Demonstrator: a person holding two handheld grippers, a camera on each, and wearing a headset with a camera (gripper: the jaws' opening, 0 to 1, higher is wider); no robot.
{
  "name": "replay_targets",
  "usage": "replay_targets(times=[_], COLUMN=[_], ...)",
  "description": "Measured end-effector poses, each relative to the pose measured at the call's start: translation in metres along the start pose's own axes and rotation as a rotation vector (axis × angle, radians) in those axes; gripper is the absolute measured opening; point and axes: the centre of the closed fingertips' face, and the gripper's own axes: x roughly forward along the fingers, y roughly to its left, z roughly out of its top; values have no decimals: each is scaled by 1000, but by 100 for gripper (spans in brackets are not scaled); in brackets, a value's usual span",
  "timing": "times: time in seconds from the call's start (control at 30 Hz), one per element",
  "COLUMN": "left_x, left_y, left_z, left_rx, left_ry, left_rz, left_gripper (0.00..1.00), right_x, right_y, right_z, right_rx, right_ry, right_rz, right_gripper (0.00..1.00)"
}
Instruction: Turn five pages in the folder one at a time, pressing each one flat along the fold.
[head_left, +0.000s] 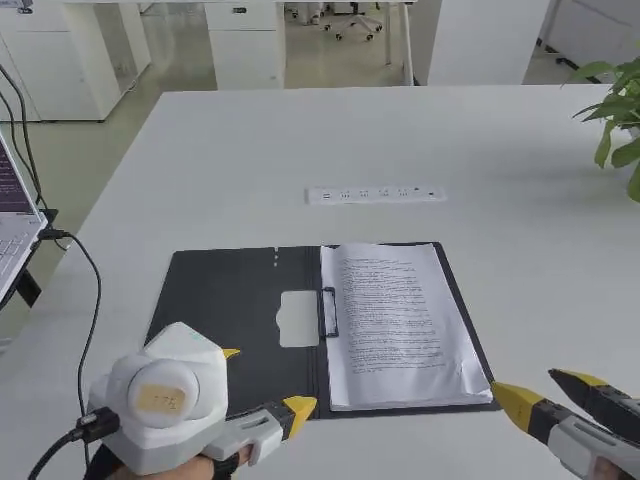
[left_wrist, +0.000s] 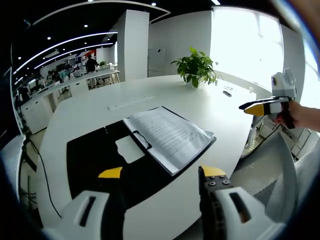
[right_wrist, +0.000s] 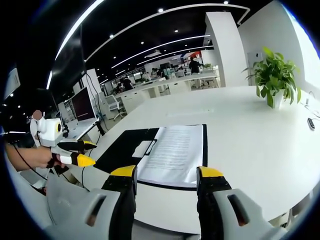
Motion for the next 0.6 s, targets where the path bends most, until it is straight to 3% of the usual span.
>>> replay_targets(times=[0.2,0.6], left_x=[25,80], left_y=[-17,-49], left_z=[-2,12], left_rx=[49,116], left_ry=[27,22], left_rz=[-49,-127], left_gripper=[59,57], right_x=[-1,3], right_y=[-3,-6], right_z=[-2,-6], right_rx=[9,6], right_ry=[1,-4], right_rz=[-6,-11], right_gripper=[46,46])
